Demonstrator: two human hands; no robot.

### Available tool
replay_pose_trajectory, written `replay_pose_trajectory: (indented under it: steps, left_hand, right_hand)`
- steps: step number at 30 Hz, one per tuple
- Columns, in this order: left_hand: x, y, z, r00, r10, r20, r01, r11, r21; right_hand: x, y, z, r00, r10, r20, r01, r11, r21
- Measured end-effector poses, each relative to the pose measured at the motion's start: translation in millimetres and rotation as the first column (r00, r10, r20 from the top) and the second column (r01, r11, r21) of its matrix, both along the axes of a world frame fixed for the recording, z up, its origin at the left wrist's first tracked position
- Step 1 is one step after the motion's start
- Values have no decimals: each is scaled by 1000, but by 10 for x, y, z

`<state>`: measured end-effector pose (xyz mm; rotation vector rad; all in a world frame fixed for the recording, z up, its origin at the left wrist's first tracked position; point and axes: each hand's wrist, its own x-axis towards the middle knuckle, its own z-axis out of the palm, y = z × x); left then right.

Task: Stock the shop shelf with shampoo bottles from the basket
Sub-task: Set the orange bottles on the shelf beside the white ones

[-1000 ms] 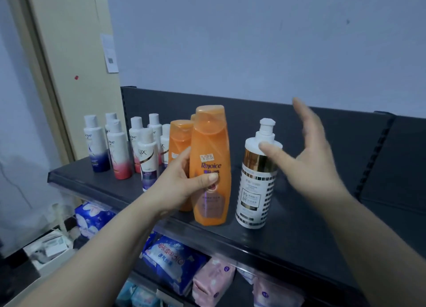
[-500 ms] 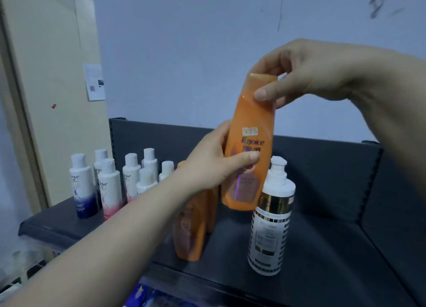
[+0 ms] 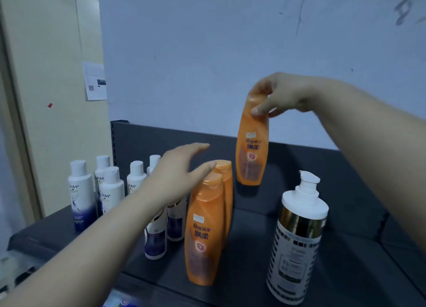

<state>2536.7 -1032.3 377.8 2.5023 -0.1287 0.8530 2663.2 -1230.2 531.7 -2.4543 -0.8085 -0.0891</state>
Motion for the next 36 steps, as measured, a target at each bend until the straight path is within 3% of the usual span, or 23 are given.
replay_pose_trajectory:
  steps: [12, 20, 34, 36]
  left_hand:
    - [85, 115, -161, 997, -82, 7, 83, 994, -70]
    - [91, 169, -227, 995, -91, 28, 93, 991, -100]
    - [5, 79, -167, 991, -120, 53, 126, 983, -135]
    - [-4, 23, -135, 992, -116, 56, 122, 986, -117]
  right_hand:
    - [490, 509, -839, 973, 22, -230, -53, 990, -130]
    - [498, 583, -1053, 986, -6, -164, -48, 944, -326]
    - [498, 607, -995, 997, 27, -66, -54, 895, -443]
    - [418, 500, -835, 998, 57, -16, -59, 917, -394]
